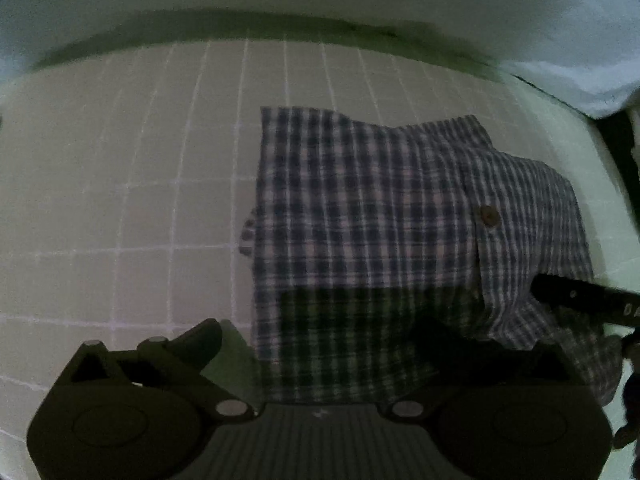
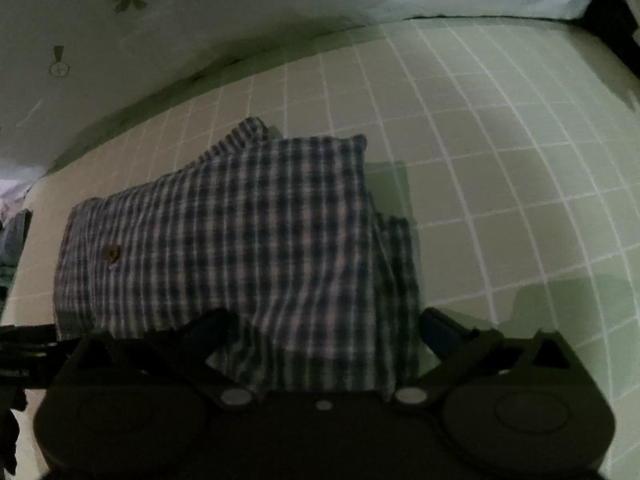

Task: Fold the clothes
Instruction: 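Grasp the folded shirt bundle with both grippers and lift it, then carry the folded shirt with both grippers toward the clothes stack, then lower the folded shirt onto the clothes stack and open both grippers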

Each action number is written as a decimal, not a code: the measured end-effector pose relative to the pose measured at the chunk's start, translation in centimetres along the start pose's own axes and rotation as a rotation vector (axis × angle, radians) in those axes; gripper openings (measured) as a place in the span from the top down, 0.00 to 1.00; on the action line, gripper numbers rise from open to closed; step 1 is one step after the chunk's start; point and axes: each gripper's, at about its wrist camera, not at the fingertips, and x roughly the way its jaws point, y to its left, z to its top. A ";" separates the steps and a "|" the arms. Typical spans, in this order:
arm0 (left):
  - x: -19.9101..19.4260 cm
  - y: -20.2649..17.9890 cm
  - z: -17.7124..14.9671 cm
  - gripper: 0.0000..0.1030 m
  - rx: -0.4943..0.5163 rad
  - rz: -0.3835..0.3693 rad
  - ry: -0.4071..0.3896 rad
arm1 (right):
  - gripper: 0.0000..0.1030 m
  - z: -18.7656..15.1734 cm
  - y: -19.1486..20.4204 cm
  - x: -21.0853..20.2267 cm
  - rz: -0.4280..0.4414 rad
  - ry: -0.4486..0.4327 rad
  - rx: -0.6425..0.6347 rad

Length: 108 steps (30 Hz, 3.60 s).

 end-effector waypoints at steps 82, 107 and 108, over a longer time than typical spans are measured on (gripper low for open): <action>-3.4 -63.0 11.5 0.05 0.406 -0.145 -0.482 | 0.23 16.5 -48.8 -27.4 -0.222 -0.661 0.137; -9.1 -56.8 -5.3 0.00 0.440 -0.078 -0.488 | 0.00 -0.7 -38.3 -34.4 -0.400 -0.704 0.106; -9.2 -56.4 -6.1 0.00 0.449 -0.083 -0.485 | 0.00 -2.0 -37.8 -34.4 -0.405 -0.688 0.112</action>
